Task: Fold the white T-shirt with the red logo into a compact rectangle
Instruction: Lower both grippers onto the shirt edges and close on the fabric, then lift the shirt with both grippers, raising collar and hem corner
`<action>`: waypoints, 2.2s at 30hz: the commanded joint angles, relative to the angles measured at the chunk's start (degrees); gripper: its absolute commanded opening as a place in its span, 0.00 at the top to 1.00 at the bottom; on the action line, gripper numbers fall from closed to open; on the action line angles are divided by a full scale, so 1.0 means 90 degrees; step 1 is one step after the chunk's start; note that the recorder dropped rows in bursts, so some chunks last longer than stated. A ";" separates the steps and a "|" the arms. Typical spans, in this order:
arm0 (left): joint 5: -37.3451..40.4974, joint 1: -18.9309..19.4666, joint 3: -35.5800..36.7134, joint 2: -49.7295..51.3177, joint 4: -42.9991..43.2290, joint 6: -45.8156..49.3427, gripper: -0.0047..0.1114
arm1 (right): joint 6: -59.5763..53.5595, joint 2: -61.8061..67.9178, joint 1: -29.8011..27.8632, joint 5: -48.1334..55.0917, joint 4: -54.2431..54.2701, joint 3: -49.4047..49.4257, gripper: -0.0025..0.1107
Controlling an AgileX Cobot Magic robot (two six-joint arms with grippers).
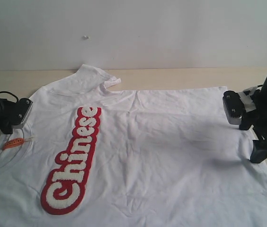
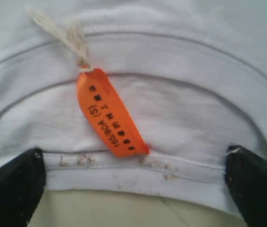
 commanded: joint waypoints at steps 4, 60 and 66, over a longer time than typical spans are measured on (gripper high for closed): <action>-0.0137 0.0079 0.0117 0.0294 0.0207 0.0074 0.05 | 0.0118 0.0295 -0.0043 0.0034 0.0255 0.0138 0.11; -0.0280 0.0079 0.0117 0.0660 0.0194 -0.0266 0.96 | 0.2515 0.0309 -0.0043 -0.0679 -0.0485 0.0138 0.98; -0.0215 0.0079 0.0117 0.0660 0.0209 -0.0266 0.96 | 0.2627 0.0309 -0.0043 -0.0775 -0.0654 0.0138 0.98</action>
